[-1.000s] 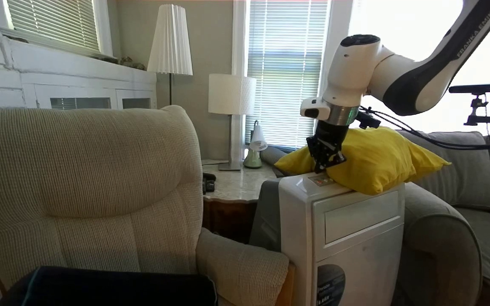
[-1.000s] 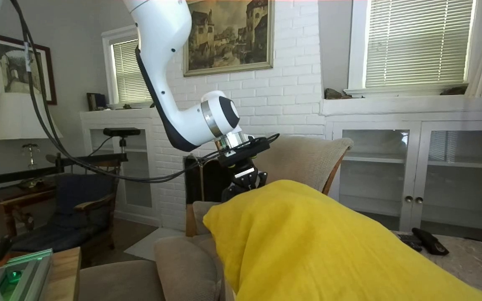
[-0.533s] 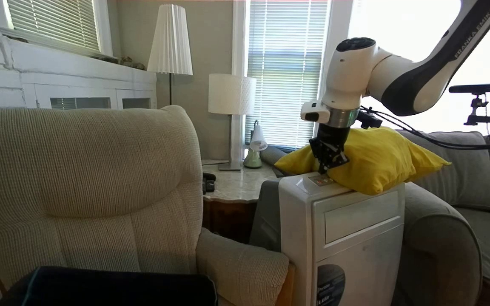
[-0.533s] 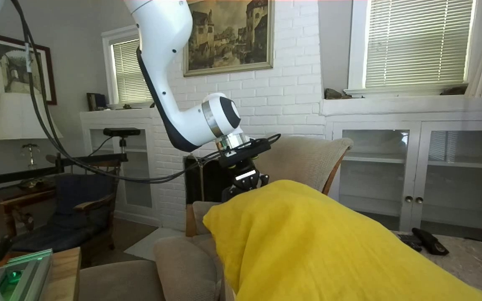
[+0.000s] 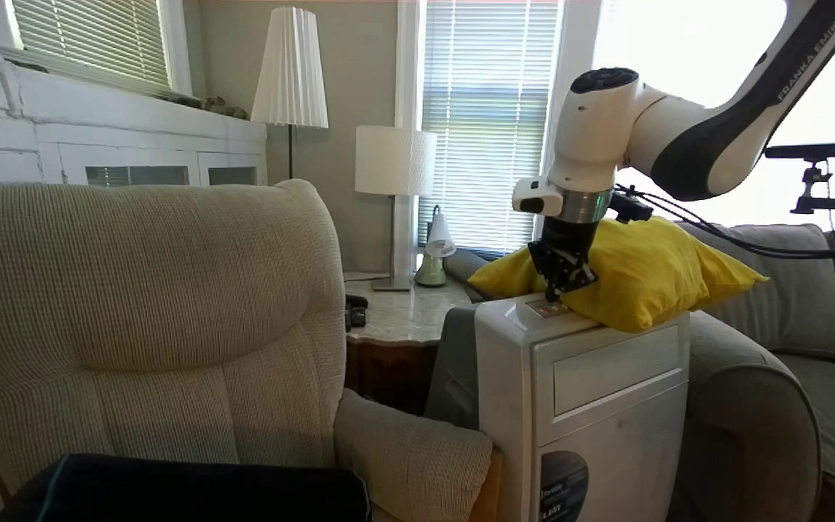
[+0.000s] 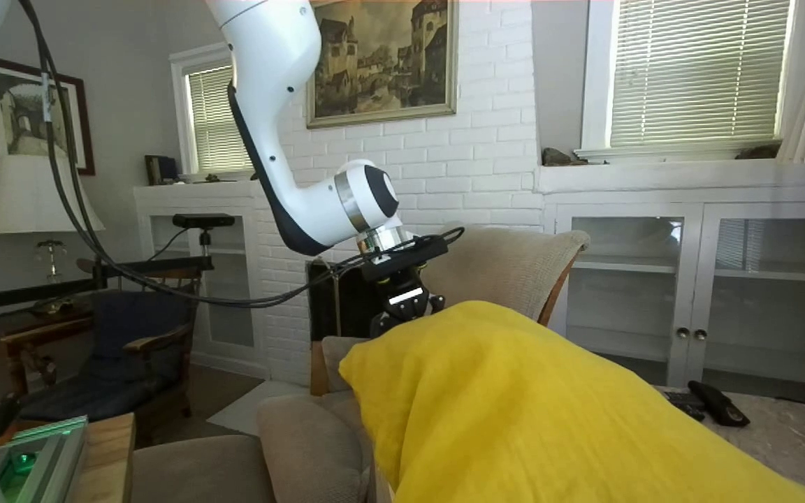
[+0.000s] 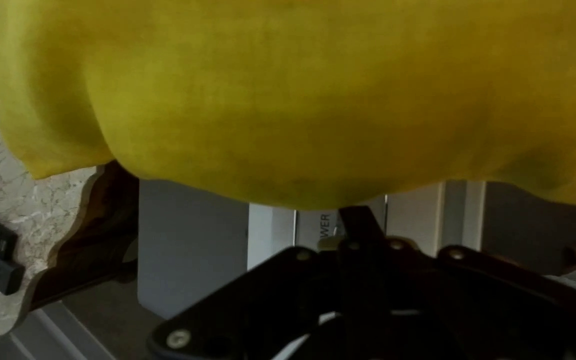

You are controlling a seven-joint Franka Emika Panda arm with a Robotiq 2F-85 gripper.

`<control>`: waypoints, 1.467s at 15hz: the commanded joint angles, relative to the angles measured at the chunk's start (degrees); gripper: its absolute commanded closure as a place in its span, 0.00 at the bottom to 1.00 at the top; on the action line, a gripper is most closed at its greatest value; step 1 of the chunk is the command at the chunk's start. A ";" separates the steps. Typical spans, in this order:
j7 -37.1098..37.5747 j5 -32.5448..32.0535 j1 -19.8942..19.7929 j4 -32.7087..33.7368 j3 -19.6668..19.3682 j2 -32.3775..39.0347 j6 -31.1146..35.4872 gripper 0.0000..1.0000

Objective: Open the machine

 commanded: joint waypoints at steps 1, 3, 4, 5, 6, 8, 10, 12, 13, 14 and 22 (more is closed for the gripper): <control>0.14 -0.19 0.26 1.04 0.32 1.29 -0.82 1.00; 0.54 -0.71 0.34 1.19 0.15 1.69 -0.55 1.00; 0.44 -0.55 0.27 1.25 0.18 1.87 -0.51 1.00; 0.45 -0.50 0.23 1.35 0.15 2.05 -0.51 1.00; 0.84 -0.92 0.35 1.46 -0.04 2.21 -0.38 1.00; 0.72 -0.68 0.23 1.57 0.02 2.43 -0.14 1.00; 0.85 -0.75 0.23 1.63 0.01 2.49 0.12 1.00; 1.02 -0.90 0.26 1.73 -0.04 2.52 0.34 1.00; 1.09 -0.99 0.30 1.79 -0.09 2.54 0.34 1.00; 1.15 -1.01 0.29 1.85 -0.10 2.55 0.41 1.00; 1.61 -1.82 0.55 2.79 -0.51 3.40 0.46 1.00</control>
